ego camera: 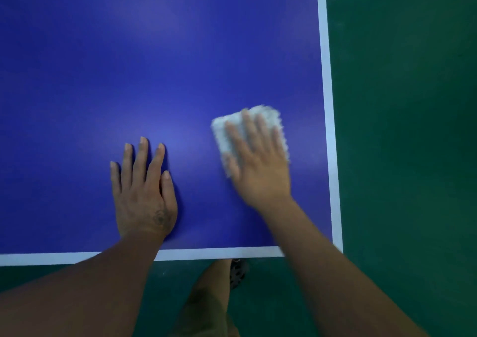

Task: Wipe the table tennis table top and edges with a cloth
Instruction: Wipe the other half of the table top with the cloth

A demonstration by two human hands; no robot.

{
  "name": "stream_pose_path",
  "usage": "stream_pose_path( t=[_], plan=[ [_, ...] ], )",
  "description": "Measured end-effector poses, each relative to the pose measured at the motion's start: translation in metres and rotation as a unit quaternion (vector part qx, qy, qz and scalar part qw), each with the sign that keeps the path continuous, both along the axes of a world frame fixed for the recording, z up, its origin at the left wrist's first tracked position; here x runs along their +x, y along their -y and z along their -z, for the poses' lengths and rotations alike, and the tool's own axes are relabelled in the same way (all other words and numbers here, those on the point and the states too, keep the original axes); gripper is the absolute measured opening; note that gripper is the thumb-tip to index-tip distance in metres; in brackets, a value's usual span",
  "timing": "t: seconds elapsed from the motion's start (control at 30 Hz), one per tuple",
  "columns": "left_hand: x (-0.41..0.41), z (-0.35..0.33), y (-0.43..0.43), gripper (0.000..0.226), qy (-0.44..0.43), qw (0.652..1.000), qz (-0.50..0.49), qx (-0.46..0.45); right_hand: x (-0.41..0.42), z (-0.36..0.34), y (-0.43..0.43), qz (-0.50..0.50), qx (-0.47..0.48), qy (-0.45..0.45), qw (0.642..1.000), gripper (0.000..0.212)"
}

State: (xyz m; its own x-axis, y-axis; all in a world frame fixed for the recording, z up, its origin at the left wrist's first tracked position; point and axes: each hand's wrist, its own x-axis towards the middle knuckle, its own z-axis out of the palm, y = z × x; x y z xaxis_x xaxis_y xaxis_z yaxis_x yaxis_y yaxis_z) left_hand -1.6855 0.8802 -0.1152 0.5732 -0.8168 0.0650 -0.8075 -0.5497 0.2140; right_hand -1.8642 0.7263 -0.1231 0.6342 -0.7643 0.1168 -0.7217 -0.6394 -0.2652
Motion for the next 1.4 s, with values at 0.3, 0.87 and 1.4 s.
stream_pose_path(
  t=[0.3, 0.87, 1.4],
  plan=[
    [0.001, 0.0, 0.0, 0.058, -0.008, 1.0, -0.005, 0.01, -0.026, -0.01, 0.057, 0.157, 0.033, -0.089, 0.983, 0.062],
    [0.004, 0.0, 0.002, 0.06, -0.036, 0.999, -0.011, 0.039, 0.036, -0.009, 0.161, 0.111, 0.077, -0.1, 0.986, 0.063],
    [-0.002, -0.002, 0.007, 0.054, -0.014, 1.0, -0.017, 0.019, 0.039, -0.008, 0.114, -0.178, 0.055, -0.043, 0.982, 0.06]
  ],
)
